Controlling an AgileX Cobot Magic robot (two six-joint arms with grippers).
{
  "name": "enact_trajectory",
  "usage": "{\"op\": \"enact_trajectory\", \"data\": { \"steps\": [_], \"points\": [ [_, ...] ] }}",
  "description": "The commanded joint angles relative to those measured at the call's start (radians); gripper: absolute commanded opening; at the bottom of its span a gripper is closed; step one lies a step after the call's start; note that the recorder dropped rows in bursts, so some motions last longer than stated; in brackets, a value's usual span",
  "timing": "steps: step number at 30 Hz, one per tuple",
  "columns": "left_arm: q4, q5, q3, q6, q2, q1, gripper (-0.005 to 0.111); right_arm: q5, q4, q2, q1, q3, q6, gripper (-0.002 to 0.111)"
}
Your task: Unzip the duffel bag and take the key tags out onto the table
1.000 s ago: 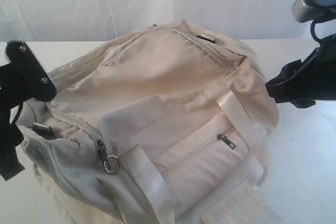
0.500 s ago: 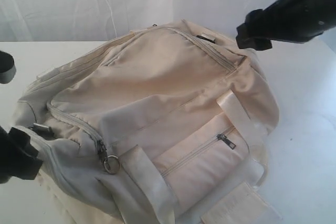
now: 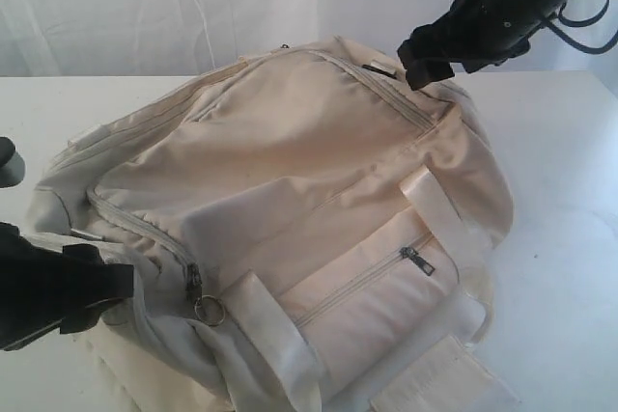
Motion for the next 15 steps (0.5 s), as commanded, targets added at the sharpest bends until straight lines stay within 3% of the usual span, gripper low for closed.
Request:
{"op": "enact_trajectory", "data": {
  "steps": [1, 5, 9, 15],
  "points": [
    [-0.051, -0.121, 0.009, 0.001, -0.035, 0.003, 0.066, 0.012, -0.005, 0.018, -0.032, -0.016, -0.018, 0.068],
    [-0.098, -0.046, 0.009, 0.010, -0.072, 0.003, 0.066, -0.009, 0.031, 0.029, -0.045, -0.016, -0.046, 0.068],
    [-0.207, -0.066, 0.009, 0.106, -0.121, 0.003, 0.066, -0.009, 0.130, 0.058, -0.049, -0.016, -0.132, 0.068],
    [-0.198, -0.040, 0.014, 0.131, -0.146, 0.003, 0.066, -0.011, 0.132, 0.091, -0.049, -0.016, -0.147, 0.068]
  ]
}}
